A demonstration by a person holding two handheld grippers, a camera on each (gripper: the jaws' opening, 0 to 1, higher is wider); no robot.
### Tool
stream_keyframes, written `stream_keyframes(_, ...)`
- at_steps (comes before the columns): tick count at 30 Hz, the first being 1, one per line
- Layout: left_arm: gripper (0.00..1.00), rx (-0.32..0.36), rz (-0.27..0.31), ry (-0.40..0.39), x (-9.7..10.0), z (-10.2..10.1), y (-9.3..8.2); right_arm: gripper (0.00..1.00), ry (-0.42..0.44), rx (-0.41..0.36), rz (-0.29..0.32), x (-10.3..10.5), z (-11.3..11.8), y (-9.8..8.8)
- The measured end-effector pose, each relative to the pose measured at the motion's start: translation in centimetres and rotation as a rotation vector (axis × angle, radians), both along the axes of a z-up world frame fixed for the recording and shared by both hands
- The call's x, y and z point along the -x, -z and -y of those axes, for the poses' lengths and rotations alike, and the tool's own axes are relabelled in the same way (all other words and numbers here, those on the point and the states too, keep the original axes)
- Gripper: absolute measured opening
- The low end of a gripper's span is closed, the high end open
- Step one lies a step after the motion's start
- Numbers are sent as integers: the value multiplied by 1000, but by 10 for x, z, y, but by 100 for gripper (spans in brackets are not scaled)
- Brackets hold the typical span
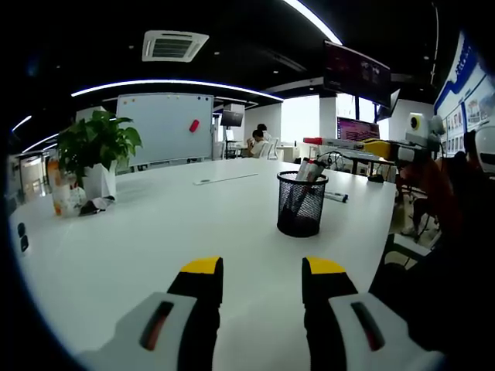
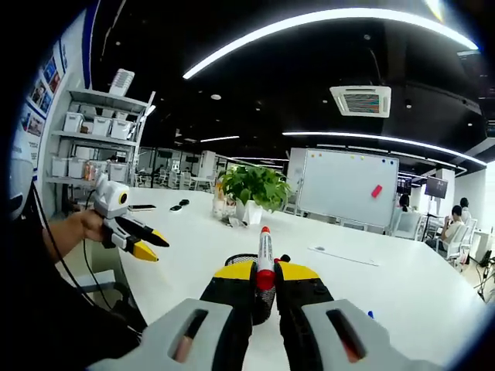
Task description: Pick up the whiteboard markers from the pen holder and place them facing the whiteboard neatly
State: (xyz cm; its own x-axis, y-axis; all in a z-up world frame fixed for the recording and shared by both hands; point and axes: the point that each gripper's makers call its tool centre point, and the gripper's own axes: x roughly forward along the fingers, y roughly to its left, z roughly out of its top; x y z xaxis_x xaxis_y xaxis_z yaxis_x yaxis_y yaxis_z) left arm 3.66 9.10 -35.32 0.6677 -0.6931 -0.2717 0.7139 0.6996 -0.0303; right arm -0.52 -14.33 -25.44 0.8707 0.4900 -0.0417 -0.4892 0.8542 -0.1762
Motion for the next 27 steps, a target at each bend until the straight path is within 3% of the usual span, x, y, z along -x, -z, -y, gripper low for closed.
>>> stream_keyframes(27,42,1,-1,3,1,2,-1,13,51,-34,-11,-4,27,-1)
